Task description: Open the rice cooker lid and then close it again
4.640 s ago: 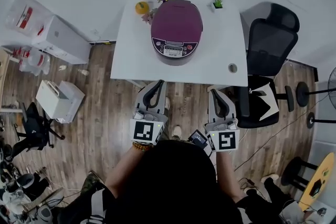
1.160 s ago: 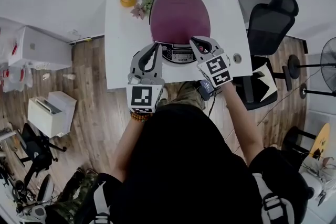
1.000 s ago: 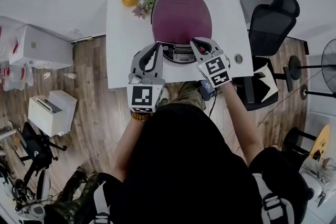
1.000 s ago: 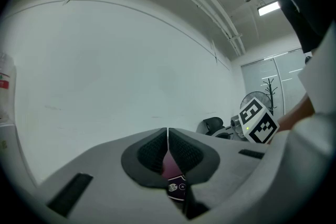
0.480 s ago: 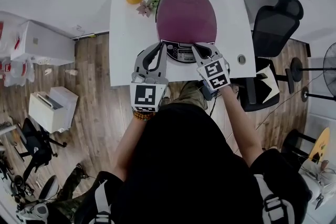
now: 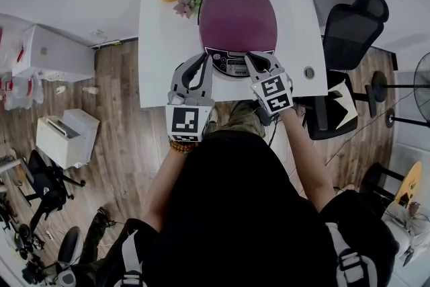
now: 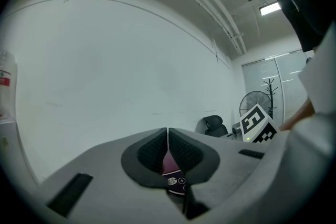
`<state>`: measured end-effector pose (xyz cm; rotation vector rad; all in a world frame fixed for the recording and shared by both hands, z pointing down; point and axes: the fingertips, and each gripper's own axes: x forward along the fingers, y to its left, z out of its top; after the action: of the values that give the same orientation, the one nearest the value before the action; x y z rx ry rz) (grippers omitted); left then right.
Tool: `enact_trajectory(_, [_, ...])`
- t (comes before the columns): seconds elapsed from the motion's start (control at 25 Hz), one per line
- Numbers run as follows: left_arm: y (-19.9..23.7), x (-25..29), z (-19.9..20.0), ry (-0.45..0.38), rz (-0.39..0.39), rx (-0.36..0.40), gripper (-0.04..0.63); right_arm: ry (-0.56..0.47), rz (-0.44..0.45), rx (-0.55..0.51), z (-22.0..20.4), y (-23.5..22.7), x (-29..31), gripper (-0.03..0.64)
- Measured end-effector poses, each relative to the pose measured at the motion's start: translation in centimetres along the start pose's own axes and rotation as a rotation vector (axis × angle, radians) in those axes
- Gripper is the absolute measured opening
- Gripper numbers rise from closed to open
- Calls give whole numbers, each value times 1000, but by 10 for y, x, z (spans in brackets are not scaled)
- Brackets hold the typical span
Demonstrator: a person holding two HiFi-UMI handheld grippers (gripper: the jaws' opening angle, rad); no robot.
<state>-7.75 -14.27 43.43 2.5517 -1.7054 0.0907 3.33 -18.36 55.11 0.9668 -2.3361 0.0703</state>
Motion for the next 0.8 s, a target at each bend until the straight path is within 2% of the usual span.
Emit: enact_trajectory(0.8, [-6, 10, -8, 22, -20, -4, 31, 4, 0, 2, 0, 0, -1, 30])
